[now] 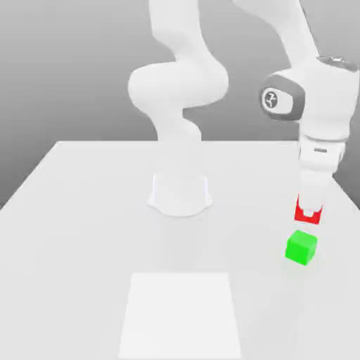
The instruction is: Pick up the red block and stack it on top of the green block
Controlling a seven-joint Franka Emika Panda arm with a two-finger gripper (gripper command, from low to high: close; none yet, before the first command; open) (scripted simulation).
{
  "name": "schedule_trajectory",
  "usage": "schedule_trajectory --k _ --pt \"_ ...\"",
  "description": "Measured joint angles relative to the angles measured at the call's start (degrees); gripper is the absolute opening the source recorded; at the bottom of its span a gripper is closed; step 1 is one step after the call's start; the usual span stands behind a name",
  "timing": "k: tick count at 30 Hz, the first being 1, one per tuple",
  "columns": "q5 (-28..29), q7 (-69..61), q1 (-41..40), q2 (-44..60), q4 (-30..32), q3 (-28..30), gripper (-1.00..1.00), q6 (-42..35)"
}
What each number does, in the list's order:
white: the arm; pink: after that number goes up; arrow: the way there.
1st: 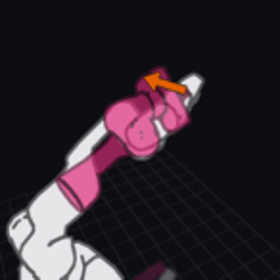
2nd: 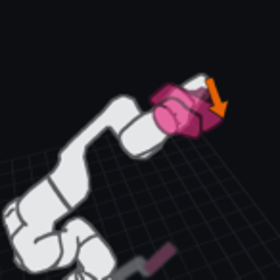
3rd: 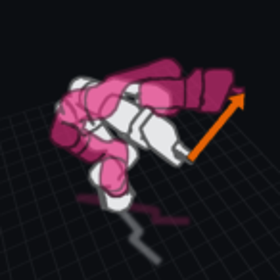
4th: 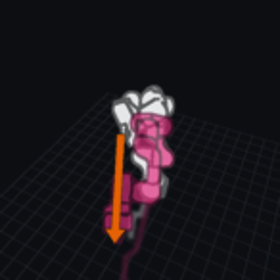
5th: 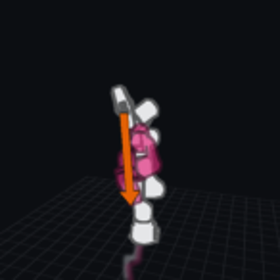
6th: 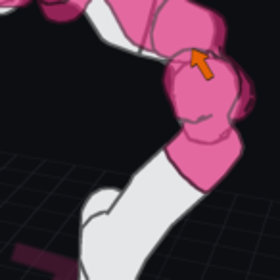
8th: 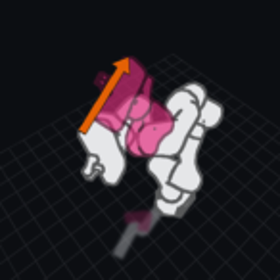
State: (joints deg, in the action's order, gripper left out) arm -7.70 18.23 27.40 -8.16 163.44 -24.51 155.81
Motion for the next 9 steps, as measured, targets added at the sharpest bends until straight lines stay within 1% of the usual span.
schedule_trajectory --k 1,4,6,7,9 --pt "-0.01 0.0 0.01 0.0 0.0 0.01 -1.0 -0.03" --pt "7.45 5.02 -1.34 6.88 -0.13 0.38 -1.0 6.35" --pt "13.06 8.94 -1.17 10.96 -0.23 2.01 -1.0 9.93" --pt "14.49 9.94 -0.78 11.98 -0.26 2.61 1.0 10.82" --pt "14.49 9.94 -0.74 11.98 -0.26 2.61 1.0 10.82"
